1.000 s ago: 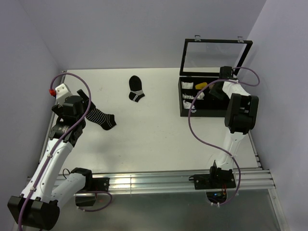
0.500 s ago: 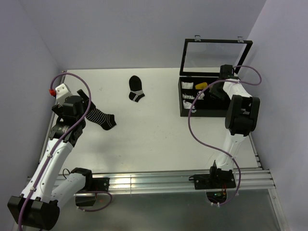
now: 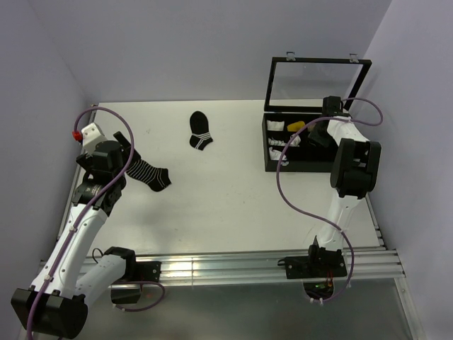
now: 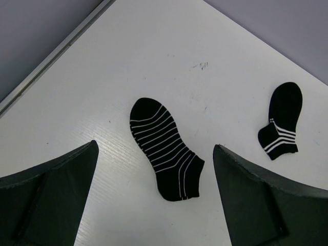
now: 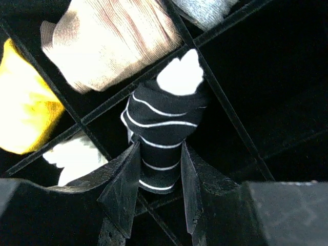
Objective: Roll the socks
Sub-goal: Place the sock in the storage box.
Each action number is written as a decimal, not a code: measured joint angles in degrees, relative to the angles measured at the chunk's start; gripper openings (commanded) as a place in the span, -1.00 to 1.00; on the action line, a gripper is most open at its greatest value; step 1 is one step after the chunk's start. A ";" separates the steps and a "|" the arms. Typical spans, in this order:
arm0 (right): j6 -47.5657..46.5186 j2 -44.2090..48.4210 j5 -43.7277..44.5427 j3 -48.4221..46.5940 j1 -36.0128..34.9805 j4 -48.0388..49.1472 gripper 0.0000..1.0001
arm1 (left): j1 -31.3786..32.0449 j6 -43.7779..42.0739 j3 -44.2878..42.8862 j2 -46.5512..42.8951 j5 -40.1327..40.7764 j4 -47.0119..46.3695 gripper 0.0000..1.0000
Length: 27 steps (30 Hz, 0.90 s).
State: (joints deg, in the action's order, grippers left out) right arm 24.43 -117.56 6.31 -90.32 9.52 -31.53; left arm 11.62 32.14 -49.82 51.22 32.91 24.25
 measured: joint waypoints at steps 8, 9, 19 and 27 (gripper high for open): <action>-0.11 -0.17 -0.48 0.79 0.00 1.70 -0.12 | 0.00 0.00 0.11 0.00 -0.02 -0.02 0.98; -0.22 -0.11 -0.55 0.79 0.00 1.73 -0.10 | 0.00 0.02 0.15 0.00 -0.02 0.00 0.98; -0.42 3.08 0.70 0.66 0.26 2.27 -0.06 | 0.00 0.02 0.63 -0.02 -0.02 0.04 0.98; -1.44 2.12 1.99 -2.05 1.03 4.70 -0.28 | 0.00 0.02 0.66 -0.02 0.00 0.02 0.98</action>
State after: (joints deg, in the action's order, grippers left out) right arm 22.98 -115.44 8.29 -92.38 10.55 -26.83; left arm 11.62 32.16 -49.17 51.20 32.91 24.27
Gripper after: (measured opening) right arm 0.400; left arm 0.992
